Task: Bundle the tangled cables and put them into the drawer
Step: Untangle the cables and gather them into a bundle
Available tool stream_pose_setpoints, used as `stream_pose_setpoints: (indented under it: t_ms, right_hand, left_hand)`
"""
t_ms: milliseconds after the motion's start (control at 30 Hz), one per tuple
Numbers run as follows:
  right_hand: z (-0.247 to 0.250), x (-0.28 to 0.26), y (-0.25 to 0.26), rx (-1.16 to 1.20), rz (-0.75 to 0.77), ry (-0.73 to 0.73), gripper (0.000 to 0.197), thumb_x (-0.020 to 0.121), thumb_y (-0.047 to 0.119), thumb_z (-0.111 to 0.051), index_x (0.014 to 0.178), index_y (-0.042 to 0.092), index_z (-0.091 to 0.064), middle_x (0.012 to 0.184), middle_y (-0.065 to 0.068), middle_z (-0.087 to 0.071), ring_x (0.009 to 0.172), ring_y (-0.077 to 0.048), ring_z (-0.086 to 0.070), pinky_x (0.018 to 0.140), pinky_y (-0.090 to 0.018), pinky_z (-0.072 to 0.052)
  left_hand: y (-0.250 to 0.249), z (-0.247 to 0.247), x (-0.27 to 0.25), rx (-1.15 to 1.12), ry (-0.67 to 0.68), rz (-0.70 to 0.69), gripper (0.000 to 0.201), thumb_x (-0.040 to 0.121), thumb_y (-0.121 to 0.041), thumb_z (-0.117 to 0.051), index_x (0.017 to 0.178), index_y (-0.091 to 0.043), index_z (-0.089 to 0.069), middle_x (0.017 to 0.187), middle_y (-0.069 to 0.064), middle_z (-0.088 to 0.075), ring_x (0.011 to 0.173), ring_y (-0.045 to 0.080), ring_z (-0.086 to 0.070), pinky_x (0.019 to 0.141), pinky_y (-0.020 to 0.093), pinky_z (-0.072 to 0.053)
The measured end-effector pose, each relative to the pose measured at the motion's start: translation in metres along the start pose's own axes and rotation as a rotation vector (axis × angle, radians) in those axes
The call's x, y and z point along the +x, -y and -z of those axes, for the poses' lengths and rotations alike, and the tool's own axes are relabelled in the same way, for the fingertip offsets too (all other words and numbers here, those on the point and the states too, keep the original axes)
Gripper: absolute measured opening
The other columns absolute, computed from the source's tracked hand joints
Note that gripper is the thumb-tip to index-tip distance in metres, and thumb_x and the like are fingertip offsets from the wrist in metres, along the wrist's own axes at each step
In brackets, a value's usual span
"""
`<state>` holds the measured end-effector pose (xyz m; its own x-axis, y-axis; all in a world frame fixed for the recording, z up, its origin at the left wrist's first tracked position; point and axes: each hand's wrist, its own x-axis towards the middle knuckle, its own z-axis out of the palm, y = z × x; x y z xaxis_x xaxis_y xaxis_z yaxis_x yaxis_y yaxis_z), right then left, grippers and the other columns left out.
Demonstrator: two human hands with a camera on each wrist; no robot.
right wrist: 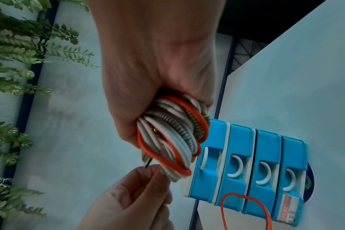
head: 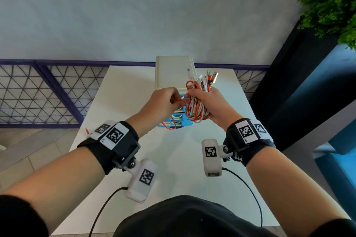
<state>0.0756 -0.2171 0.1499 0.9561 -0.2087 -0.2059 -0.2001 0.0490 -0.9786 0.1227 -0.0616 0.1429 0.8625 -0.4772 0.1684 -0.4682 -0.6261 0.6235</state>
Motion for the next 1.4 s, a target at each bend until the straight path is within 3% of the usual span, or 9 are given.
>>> stream_pose_setpoints:
  t_ms: [233,367,467,600,767,900,1100,1233,1400]
  right_hand:
    - [-0.003,0.002,-0.005,-0.23,-0.014,0.01,0.025,0.082,0.02,-0.069,0.102,0.004,-0.066,0.089,-0.015,-0.073,0.079,-0.026,-0.073,0.08,-0.041,-0.059]
    - [-0.005,0.001,-0.007,-0.185,-0.058,0.148,0.017,0.086,0.013,-0.066,0.102,0.006,-0.065,0.093,-0.016,-0.074,0.084,-0.026,-0.074,0.081,-0.04,-0.059]
    - [-0.003,-0.002,-0.004,-0.196,-0.029,0.175,0.014,0.089,0.013,-0.065,0.098,0.004,-0.066,0.085,-0.011,-0.073,0.076,-0.02,-0.072,0.074,-0.032,-0.059]
    - [0.001,-0.001,-0.01,-0.123,-0.017,0.046,0.011,0.089,0.014,-0.063,0.093,0.004,-0.064,0.082,-0.012,-0.069,0.073,-0.023,-0.068,0.076,-0.04,-0.057]
    - [0.013,0.002,-0.016,-0.017,-0.039,-0.062,0.006,0.09,0.011,-0.062,0.094,0.007,-0.06,0.079,-0.009,-0.066,0.074,-0.022,-0.068,0.081,-0.049,-0.057]
    - [0.005,0.006,-0.018,-0.043,-0.039,-0.064,0.009,0.088,0.018,-0.065,0.089,0.01,-0.062,0.077,-0.008,-0.068,0.076,-0.026,-0.067,0.08,-0.046,-0.056]
    - [-0.006,0.003,-0.018,0.021,-0.026,0.032,0.023,0.089,0.034,-0.066,0.081,0.013,-0.06,0.063,0.0,-0.062,0.057,-0.013,-0.062,0.054,-0.025,-0.051]
    - [-0.005,0.005,-0.024,0.16,-0.077,0.068,0.032,0.088,0.044,-0.064,0.092,0.012,-0.063,0.072,-0.005,-0.064,0.065,-0.019,-0.065,0.063,-0.03,-0.054]
    - [-0.004,-0.001,-0.022,0.298,-0.135,0.145,0.038,0.097,0.039,-0.045,0.082,0.012,-0.067,0.065,-0.005,-0.063,0.057,-0.017,-0.063,0.055,-0.026,-0.05]
  left_hand:
    - [-0.002,0.002,-0.002,0.007,-0.064,-0.046,0.017,0.082,-0.025,-0.069,0.085,-0.012,-0.059,0.084,0.005,-0.067,0.079,0.022,-0.063,0.073,0.042,-0.055]
    - [-0.002,0.003,-0.002,-0.002,-0.02,-0.093,0.011,0.084,-0.022,-0.067,0.089,-0.014,-0.061,0.09,0.004,-0.07,0.083,0.021,-0.065,0.075,0.041,-0.055]
    - [0.002,0.005,0.003,0.047,0.07,0.036,0.022,0.087,-0.031,-0.063,0.083,-0.01,-0.06,0.072,0.003,-0.061,0.067,0.018,-0.058,0.058,0.028,-0.047]
    - [0.008,0.013,0.001,-0.652,0.464,0.495,0.031,0.094,-0.043,-0.05,0.076,-0.018,-0.052,0.045,-0.009,-0.04,0.04,0.008,-0.039,0.054,0.022,-0.04]
    - [0.025,0.029,0.001,-1.232,0.434,0.534,0.028,0.1,-0.026,-0.036,0.088,-0.018,-0.06,0.058,-0.009,-0.046,0.055,0.008,-0.052,0.071,0.027,-0.041]
    - [0.013,0.022,-0.005,-1.229,0.459,0.506,0.024,0.099,-0.015,-0.041,0.101,-0.018,-0.065,0.073,-0.009,-0.06,0.062,0.006,-0.06,0.067,0.022,-0.057]
    - [-0.013,0.009,-0.01,-1.032,0.557,0.56,0.011,0.09,-0.024,-0.06,0.087,-0.016,-0.067,0.073,-0.008,-0.072,0.066,0.008,-0.067,0.071,0.022,-0.058]
    - [-0.02,0.003,-0.01,-0.997,0.476,0.595,0.015,0.086,-0.032,-0.065,0.085,-0.017,-0.068,0.072,-0.006,-0.073,0.064,0.008,-0.068,0.066,0.021,-0.059]
    - [-0.025,0.001,-0.01,-0.972,0.477,0.598,0.019,0.086,-0.035,-0.065,0.083,-0.016,-0.069,0.071,-0.006,-0.073,0.061,0.008,-0.068,0.067,0.021,-0.058]
